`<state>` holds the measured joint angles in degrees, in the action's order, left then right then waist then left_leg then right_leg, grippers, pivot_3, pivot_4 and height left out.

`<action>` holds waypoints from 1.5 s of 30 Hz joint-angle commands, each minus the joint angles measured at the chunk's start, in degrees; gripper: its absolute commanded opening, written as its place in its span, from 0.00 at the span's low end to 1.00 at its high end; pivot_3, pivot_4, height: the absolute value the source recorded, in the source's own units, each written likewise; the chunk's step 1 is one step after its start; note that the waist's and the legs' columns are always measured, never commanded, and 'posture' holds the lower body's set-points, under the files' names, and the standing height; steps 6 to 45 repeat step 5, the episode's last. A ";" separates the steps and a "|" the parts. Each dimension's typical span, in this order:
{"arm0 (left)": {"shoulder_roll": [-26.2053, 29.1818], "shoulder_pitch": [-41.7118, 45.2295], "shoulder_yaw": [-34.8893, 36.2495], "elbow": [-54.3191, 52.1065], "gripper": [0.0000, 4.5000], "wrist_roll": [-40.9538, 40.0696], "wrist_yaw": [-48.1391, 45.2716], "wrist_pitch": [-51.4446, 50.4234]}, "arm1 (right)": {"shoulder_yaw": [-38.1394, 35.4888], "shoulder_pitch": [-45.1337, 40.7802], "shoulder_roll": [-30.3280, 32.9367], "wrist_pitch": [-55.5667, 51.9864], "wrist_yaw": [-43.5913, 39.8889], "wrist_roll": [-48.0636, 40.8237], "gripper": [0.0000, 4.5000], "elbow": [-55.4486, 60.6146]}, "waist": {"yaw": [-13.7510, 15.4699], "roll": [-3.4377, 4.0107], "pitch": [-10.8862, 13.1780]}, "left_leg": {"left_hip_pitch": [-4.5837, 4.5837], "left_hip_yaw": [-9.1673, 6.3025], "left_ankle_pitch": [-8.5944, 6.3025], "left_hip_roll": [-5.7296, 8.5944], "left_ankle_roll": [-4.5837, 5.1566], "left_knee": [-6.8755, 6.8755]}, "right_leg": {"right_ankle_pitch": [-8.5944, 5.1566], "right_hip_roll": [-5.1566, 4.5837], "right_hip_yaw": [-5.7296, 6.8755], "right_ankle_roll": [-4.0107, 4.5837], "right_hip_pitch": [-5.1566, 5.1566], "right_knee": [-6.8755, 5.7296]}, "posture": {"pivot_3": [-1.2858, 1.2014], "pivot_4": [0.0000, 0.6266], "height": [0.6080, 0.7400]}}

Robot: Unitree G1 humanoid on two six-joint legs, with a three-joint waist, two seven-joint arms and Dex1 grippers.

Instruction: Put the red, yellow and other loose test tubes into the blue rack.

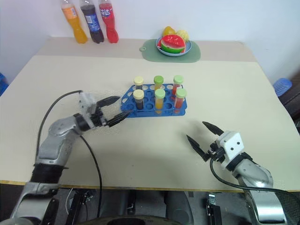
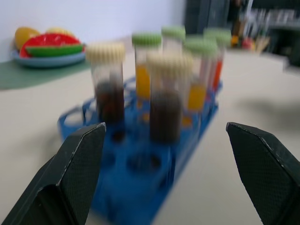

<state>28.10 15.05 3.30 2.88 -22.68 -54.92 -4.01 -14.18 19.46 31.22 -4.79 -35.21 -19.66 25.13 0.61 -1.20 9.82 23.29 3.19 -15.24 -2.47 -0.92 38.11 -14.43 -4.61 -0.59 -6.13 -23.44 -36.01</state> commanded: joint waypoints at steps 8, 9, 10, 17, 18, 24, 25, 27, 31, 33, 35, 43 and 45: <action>5.25 -6.11 3.75 -5.74 0.94 -2.84 -2.18 -2.26 | -5.37 4.95 -0.81 -1.35 -0.17 -4.49 0.89 3.80 | 0.11 0.00 0.00 | 0.00 -0.02 0.00 -0.05 -0.01 0.01 | -0.01 -0.05 0.02 0.03 0.01 0.02 | 0.52 0.24 1.00; 5.25 -6.11 3.75 -5.74 0.94 -2.84 -2.18 -2.26 | -5.37 4.95 -0.81 -1.35 -0.17 -4.49 0.89 3.80 | 0.11 0.00 0.00 | 0.00 -0.02 0.00 -0.05 -0.01 0.01 | -0.01 -0.05 0.02 0.03 0.01 0.02 | 0.52 0.24 1.00; 5.25 -6.11 3.75 -5.74 0.94 -2.84 -2.18 -2.26 | -5.37 4.95 -0.81 -1.35 -0.17 -4.49 0.89 3.80 | 0.11 0.00 0.00 | 0.00 -0.02 0.00 -0.05 -0.01 0.01 | -0.01 -0.05 0.02 0.03 0.01 0.02 | 0.52 0.24 1.00; 5.25 -6.11 3.75 -5.74 0.94 -2.84 -2.18 -2.26 | -5.37 4.95 -0.81 -1.35 -0.17 -4.49 0.89 3.80 | 0.11 0.00 0.00 | 0.00 -0.02 0.00 -0.05 -0.01 0.01 | -0.01 -0.05 0.02 0.03 0.01 0.02 | 0.52 0.24 1.00; 5.25 -6.11 3.75 -5.74 0.94 -2.84 -2.18 -2.26 | -5.37 4.95 -0.81 -1.35 -0.17 -4.49 0.89 3.80 | 0.11 0.00 0.00 | 0.00 -0.02 0.00 -0.05 -0.01 0.01 | -0.01 -0.05 0.02 0.03 0.01 0.02 | 0.52 0.24 1.00; 5.25 -6.11 3.75 -5.74 0.94 -2.84 -2.18 -2.26 | -5.37 4.95 -0.81 -1.35 -0.17 -4.49 0.89 3.80 | 0.11 0.00 0.00 | 0.00 -0.02 0.00 -0.05 -0.01 0.01 | -0.01 -0.05 0.02 0.03 0.01 0.02 | 0.52 0.24 1.00; 5.25 -6.11 3.75 -5.74 0.94 -2.84 -2.18 -2.26 | -5.37 4.95 -0.81 -1.35 -0.17 -4.49 0.89 3.80 | 0.11 0.00 0.00 | 0.00 -0.02 0.00 -0.05 -0.01 0.01 | -0.01 -0.05 0.02 0.03 0.01 0.02 | 0.52 0.24 1.00; 5.25 -6.11 3.75 -5.74 0.94 -2.84 -2.18 -2.26 | -5.37 4.95 -0.81 -1.35 -0.17 -4.49 0.89 3.80 | 0.11 0.00 0.00 | 0.00 -0.02 0.00 -0.05 -0.01 0.01 | -0.01 -0.05 0.02 0.03 0.01 0.02 | 0.52 0.24 1.00; 5.25 -6.11 3.75 -5.74 0.94 -2.84 -2.18 -2.26 | -5.37 4.95 -0.81 -1.35 -0.17 -4.49 0.89 3.80 | 0.11 0.00 0.00 | 0.00 -0.02 0.00 -0.05 -0.01 0.01 | -0.01 -0.05 0.02 0.03 0.01 0.02 | 0.52 0.24 1.00; 5.25 -6.11 3.75 -5.74 0.94 -2.84 -2.18 -2.26 | -5.37 4.95 -0.81 -1.35 -0.17 -4.49 0.89 3.80 | 0.11 0.00 0.00 | 0.00 -0.02 0.00 -0.05 -0.01 0.01 | -0.01 -0.05 0.02 0.03 0.01 0.02 | 0.52 0.24 1.00; 5.25 -6.11 3.75 -5.74 0.94 -2.84 -2.18 -2.26 | -5.37 4.95 -0.81 -1.35 -0.17 -4.49 0.89 3.80 | 0.11 0.00 0.00 | 0.00 -0.02 0.00 -0.05 -0.01 0.01 | -0.01 -0.05 0.02 0.03 0.01 0.02 | 0.52 0.24 1.00; 5.25 -6.11 3.75 -5.74 0.94 -2.84 -2.18 -2.26 | -5.37 4.95 -0.81 -1.35 -0.17 -4.49 0.89 3.80 | 0.11 0.00 0.00 | 0.00 -0.02 0.00 -0.05 -0.01 0.01 | -0.01 -0.05 0.02 0.03 0.01 0.02 | 0.52 0.24 1.00; 5.25 -6.11 3.75 -5.74 0.94 -2.84 -2.18 -2.26 | -5.37 4.95 -0.81 -1.35 -0.17 -4.49 0.89 3.80 | 0.11 0.00 0.00 | 0.00 -0.02 0.00 -0.05 -0.01 0.01 | -0.01 -0.05 0.02 0.03 0.01 0.02 | 0.52 0.24 1.00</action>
